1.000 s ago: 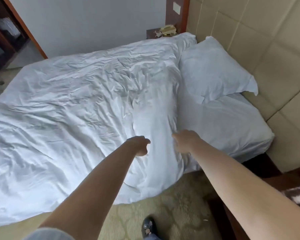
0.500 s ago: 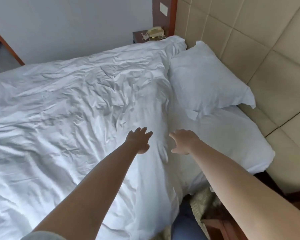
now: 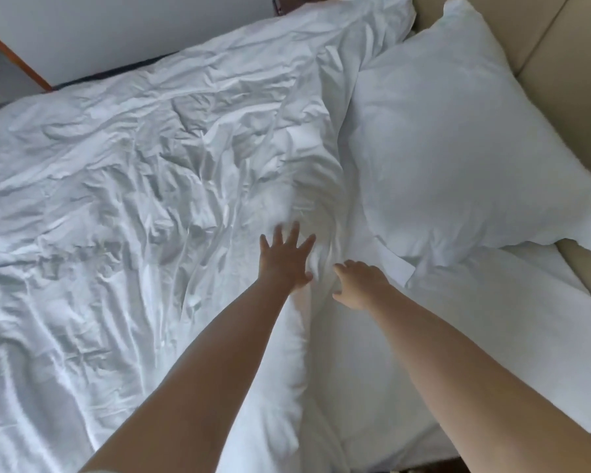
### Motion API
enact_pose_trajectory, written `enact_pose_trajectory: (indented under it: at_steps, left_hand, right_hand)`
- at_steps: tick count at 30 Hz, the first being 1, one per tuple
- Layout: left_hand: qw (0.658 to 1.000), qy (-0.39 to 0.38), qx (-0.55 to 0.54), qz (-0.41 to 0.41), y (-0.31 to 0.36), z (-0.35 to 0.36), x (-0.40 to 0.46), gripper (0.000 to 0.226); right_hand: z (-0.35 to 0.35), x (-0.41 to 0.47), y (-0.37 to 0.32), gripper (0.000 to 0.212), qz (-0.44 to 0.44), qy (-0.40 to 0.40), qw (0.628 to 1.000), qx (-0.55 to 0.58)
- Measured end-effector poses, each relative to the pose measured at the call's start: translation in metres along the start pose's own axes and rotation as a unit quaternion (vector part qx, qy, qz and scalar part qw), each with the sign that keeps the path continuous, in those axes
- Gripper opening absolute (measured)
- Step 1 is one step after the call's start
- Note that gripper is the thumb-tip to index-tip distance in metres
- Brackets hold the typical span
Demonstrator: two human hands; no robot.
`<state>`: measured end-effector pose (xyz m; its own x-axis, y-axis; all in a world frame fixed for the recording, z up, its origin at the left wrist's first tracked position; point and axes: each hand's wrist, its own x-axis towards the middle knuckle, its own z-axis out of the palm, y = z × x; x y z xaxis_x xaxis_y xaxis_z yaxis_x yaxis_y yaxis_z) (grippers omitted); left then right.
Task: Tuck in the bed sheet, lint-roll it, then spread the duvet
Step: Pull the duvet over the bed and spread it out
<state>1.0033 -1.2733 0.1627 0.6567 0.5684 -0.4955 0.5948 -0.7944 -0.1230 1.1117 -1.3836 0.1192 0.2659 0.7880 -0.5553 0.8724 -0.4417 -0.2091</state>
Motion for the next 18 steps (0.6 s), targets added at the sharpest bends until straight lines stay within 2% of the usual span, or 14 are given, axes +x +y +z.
enact_pose_trajectory:
  at_steps: [5, 8, 12, 14, 18]
  left_hand:
    - [0.982, -0.034, 0.184, -0.005, -0.009, 0.019, 0.049, 0.087]
    - [0.980, -0.076, 0.180, -0.041, -0.030, 0.032, 0.064, 0.096]
    - [0.981, -0.095, 0.154, -0.066, -0.044, 0.053, 0.076, 0.103]
    - [0.982, -0.095, 0.151, -0.064, -0.041, 0.061, 0.081, 0.103]
    - [0.982, -0.089, 0.152, -0.066, -0.039, 0.074, 0.084, 0.106]
  right_hand:
    - [0.009, 0.050, 0.017, 0.060, 0.020, -0.061, 0.997, 0.030]
    - [0.017, 0.079, 0.018, 0.074, 0.048, -0.093, 0.993, 0.059]
    - [0.028, 0.107, 0.013, 0.095, 0.052, -0.122, 0.986, 0.103]
    - [0.037, 0.119, 0.007, 0.099, 0.022, -0.111, 0.975, 0.188]
    - [0.055, 0.129, -0.014, 0.108, -0.025, -0.069, 0.912, 0.404]
